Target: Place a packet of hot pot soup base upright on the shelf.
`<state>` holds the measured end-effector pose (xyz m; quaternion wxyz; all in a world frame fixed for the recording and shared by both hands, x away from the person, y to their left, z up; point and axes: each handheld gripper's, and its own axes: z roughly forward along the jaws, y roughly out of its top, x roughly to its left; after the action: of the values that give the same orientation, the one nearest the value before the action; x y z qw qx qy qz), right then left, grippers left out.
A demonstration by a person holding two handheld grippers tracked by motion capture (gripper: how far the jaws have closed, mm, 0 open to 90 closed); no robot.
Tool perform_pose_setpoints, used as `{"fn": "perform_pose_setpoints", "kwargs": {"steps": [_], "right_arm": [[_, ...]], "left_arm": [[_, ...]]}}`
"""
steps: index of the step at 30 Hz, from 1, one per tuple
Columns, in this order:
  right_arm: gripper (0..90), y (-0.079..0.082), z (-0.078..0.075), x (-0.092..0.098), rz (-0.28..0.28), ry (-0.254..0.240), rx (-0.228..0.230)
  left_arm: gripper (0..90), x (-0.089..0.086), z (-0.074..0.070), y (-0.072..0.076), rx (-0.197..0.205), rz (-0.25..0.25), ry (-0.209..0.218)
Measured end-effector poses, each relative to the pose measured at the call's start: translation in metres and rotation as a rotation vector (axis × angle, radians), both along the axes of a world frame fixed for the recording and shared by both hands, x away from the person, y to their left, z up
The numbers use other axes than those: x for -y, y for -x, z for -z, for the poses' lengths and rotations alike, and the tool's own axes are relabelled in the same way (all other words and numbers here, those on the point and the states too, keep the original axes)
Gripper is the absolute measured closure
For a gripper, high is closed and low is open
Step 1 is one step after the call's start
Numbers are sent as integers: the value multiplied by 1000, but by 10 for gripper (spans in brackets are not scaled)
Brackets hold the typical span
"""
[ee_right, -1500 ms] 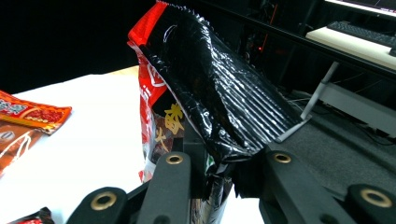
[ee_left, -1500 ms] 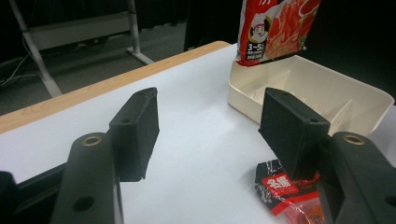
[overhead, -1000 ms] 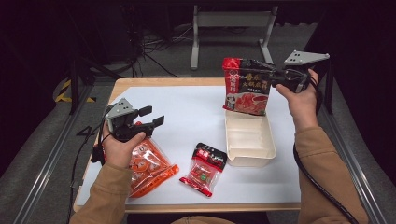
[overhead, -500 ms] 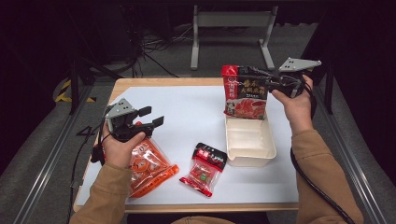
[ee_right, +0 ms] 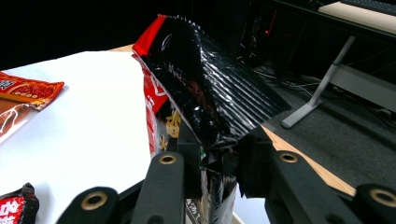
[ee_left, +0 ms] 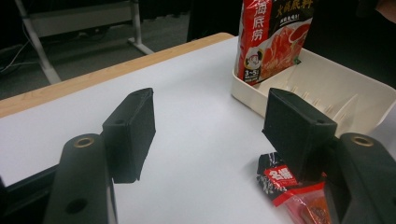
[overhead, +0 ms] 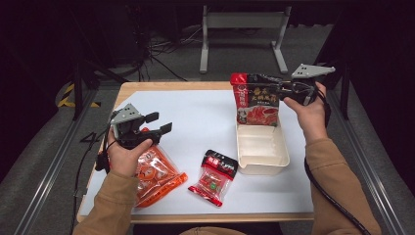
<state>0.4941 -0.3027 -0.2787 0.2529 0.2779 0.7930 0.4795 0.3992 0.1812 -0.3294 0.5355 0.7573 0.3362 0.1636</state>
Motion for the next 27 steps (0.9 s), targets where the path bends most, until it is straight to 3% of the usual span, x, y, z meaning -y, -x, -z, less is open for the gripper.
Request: {"fn": "perform_pose_setpoints", "kwargs": {"steps": [5, 9, 14, 18, 27], "right_arm": [[730, 0, 3, -4, 2, 24, -5], [729, -1, 9, -5, 12, 61, -38], [721, -2, 21, 0, 23, 25, -58], [715, 1, 25, 3, 49, 48, -69], [762, 4, 36, 13, 92, 29, -91]], "left_arm": [[347, -1, 1, 0, -7, -4, 2], [346, -2, 1, 0, -10, -5, 3], [343, -2, 2, -1, -17, -1, 10], [333, -2, 3, -2, -17, 11, 18], [323, -1, 5, -2, -20, 19, 14]]}}
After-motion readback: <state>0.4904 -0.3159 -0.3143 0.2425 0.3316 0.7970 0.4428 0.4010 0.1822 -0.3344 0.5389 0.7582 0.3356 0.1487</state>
